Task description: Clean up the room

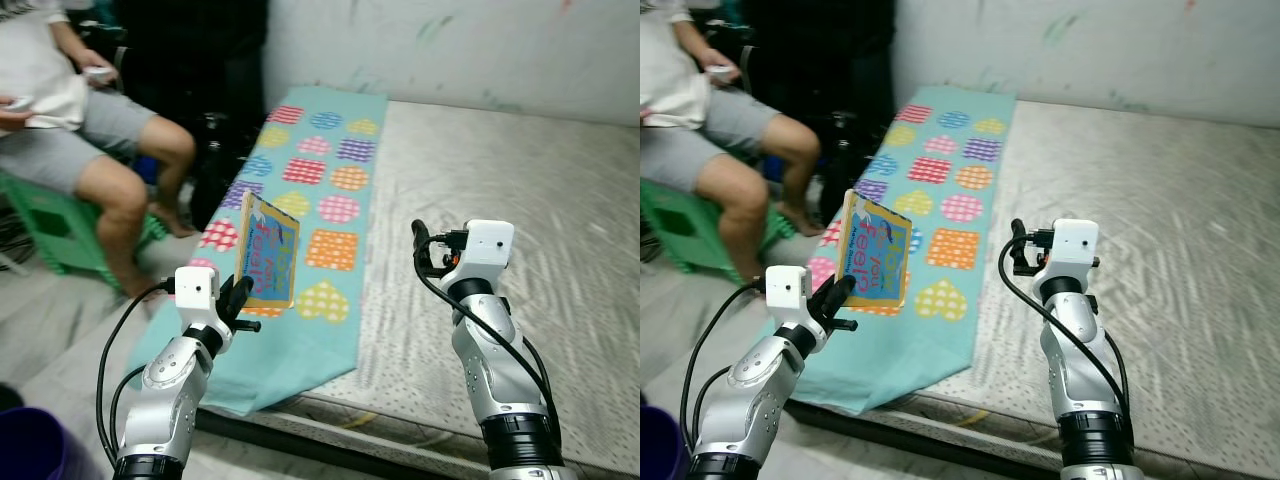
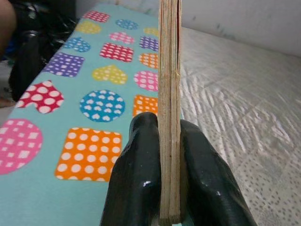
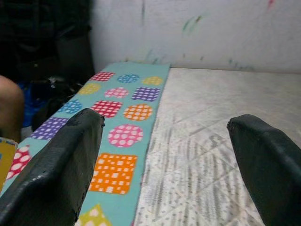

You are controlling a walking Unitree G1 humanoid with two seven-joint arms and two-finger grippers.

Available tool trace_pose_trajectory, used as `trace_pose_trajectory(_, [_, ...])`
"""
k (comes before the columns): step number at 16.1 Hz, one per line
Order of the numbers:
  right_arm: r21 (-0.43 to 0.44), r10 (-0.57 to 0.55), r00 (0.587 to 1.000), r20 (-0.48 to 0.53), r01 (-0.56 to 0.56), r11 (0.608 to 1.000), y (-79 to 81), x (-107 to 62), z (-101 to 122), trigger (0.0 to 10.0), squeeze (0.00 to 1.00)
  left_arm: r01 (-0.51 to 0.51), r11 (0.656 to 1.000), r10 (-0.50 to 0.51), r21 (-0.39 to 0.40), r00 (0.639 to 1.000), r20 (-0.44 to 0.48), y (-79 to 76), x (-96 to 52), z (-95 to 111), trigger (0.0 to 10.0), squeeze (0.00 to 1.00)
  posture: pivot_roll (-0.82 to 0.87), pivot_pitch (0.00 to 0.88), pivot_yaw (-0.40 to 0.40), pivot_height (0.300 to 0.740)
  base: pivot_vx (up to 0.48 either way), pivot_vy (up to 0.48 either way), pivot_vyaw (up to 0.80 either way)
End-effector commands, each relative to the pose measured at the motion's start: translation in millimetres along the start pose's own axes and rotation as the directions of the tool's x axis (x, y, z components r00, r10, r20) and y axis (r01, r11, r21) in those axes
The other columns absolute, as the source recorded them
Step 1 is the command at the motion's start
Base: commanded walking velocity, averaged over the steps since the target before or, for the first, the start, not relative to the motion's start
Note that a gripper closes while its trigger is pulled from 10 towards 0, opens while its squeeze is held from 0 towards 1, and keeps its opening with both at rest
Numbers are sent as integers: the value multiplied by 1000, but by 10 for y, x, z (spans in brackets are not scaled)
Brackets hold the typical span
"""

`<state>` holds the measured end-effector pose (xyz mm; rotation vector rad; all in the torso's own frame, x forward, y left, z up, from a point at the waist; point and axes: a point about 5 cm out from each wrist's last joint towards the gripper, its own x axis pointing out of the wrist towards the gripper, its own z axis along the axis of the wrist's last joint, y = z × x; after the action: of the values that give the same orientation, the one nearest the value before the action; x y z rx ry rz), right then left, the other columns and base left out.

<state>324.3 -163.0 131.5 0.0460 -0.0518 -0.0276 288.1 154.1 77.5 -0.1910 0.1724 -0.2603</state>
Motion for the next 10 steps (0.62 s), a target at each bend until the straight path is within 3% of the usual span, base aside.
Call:
trace_pose_trajectory(1, [-5,-6,1000,-2,6,1000,-8,16,-3,10000,0,10,999,-11,33,999,37,-13,34,92,10000,0,-112,0,19,740,0,0,-800])
trace_pose_trajectory(4, [-12,-3,1000,6,3,1000,-5,13,4,10000,0,19,999,-21,38,999,35,-29,40,91,10000,0,-114,0,19,740,0,0,-800])
trace_pose_trajectory(8, [-17,1,1000,8,-1,1000,-7,14,7,10000,0,15,1000,-15,23,999,38,-27,44,87,10000,0,-116,0,17,740,0,-331,-800])
trace_pose_trajectory(10, [-17,1,1000,9,-1,1000,-9,19,9,10000,0,13,1000,-13,11,999,40,-25,47,87,10000,0,-117,0,17,740,0,0,-800])
